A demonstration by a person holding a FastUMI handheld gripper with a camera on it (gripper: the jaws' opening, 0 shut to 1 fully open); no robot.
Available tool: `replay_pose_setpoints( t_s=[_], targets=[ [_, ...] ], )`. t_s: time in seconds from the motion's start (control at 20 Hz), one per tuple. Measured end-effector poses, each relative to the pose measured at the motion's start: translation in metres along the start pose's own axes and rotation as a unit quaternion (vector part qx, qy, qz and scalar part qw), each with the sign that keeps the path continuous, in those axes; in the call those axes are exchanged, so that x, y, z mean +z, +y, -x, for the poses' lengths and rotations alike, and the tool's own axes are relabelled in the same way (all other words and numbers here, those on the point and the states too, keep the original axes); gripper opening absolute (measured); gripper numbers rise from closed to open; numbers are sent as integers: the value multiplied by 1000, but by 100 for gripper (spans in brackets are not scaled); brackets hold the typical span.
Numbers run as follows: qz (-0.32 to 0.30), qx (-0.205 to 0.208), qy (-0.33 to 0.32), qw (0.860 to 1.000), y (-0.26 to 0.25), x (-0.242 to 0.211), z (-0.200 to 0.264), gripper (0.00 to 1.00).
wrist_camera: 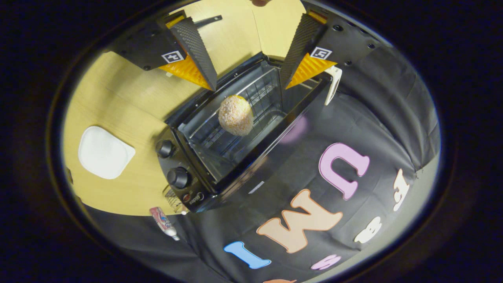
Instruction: Open the toaster oven, put the food inside, and close the toaster oven door.
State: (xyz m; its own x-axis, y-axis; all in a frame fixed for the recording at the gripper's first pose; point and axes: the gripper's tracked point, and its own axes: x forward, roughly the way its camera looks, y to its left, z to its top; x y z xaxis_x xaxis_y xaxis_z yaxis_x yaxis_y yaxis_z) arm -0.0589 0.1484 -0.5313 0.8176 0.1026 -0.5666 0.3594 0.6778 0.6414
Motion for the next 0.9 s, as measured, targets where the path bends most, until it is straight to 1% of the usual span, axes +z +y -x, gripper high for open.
replay_pose_setpoints(
  t_s=[0.15,0.25,0.4,0.6,0.7,0.9],
  targets=[
    [33,-9,9,999,-13,-9,24,97],
    [59,-24,23,998,-26,-19,38,97],
    [101,-59,47,992,-55,-36,57,99],
    [140,-83,83,983,-85,-60,73,100],
    [164,-94,104,977,-97,-72,78,100],
    [228,-115,146,956,-120,-94,79,100]
  ],
)
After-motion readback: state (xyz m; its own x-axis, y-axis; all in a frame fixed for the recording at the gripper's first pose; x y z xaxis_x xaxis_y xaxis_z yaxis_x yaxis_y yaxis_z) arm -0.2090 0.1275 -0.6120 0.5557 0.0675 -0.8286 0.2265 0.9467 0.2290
